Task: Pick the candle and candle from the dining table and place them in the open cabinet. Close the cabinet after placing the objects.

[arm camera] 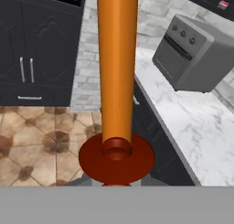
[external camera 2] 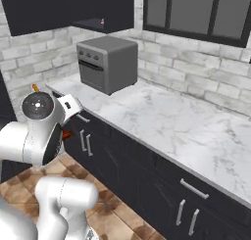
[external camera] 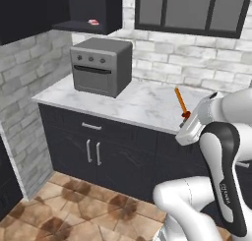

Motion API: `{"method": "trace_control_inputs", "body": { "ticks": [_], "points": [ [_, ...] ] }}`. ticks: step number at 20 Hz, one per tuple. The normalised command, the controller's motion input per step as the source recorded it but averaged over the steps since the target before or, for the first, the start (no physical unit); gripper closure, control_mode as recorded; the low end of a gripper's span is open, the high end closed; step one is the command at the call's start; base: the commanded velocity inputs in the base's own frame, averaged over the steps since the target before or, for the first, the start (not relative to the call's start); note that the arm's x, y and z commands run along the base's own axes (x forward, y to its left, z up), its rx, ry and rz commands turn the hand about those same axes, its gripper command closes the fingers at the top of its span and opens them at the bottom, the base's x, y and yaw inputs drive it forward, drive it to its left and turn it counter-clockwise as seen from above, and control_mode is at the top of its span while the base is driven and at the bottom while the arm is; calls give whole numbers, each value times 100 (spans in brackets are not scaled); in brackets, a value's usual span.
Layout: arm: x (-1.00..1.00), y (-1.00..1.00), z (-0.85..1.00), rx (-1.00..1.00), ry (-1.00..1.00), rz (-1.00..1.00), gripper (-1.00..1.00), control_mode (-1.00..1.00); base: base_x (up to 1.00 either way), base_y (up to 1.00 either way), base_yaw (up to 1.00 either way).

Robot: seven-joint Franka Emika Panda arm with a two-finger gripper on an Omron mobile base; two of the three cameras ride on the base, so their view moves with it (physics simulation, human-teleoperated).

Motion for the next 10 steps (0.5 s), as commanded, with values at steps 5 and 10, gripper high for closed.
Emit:
{"method": "trace_control_inputs", "body": {
  "ticks": [5, 10],
  "points": [
    [0, 0, 0, 0, 0, 0, 100, 100, 36, 37, -24],
    [0, 0, 0, 0, 0, 0, 100, 100, 35, 40, -23]
  ]
}}
